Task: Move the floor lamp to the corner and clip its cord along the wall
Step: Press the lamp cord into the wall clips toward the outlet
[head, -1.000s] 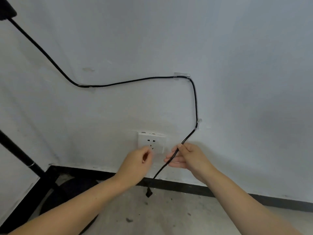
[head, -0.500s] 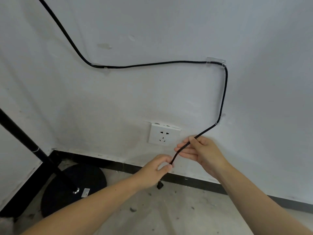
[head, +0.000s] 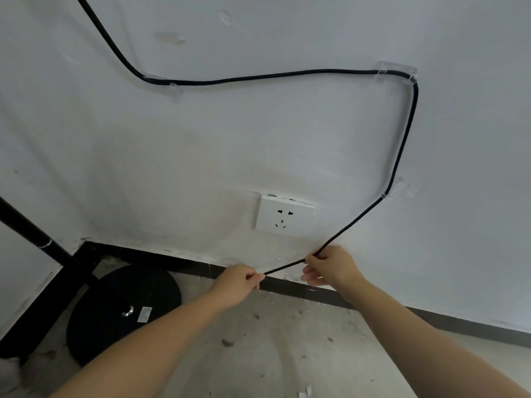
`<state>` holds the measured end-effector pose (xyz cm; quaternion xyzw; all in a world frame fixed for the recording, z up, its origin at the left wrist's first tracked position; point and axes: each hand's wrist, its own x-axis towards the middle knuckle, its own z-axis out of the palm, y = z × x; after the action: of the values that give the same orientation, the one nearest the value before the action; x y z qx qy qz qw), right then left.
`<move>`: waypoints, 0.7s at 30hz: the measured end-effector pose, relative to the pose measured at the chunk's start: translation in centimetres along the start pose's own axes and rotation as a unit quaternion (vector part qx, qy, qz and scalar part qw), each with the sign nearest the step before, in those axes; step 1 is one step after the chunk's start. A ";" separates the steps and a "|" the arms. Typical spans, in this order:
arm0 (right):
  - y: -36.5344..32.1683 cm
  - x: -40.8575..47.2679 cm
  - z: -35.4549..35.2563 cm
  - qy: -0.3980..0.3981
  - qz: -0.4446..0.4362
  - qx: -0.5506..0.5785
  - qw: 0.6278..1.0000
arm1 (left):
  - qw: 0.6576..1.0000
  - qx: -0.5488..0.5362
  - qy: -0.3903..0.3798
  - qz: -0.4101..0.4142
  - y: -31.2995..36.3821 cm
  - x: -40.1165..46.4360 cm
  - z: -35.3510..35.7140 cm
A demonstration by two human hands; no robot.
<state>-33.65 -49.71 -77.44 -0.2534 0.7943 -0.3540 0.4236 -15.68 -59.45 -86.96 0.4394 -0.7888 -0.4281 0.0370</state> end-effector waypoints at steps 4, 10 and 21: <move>0.3 1.1 1.0 0.043 0.008 -0.011 0.999 | 0.999 -0.005 -0.019 -0.027 0.7 1.1 1.5; 1.2 1.6 2.0 0.060 0.033 0.031 0.997 | 0.998 -0.039 0.005 -0.055 1.6 1.9 3.0; 2.0 2.3 2.3 0.047 0.083 0.100 0.990 | 0.995 -0.057 0.069 -0.052 2.0 1.9 2.5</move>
<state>-33.07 -50.82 -81.03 -0.1258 0.7926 -0.4063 0.4369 -19.27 -58.74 -87.79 0.5055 -0.7345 -0.4429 0.0938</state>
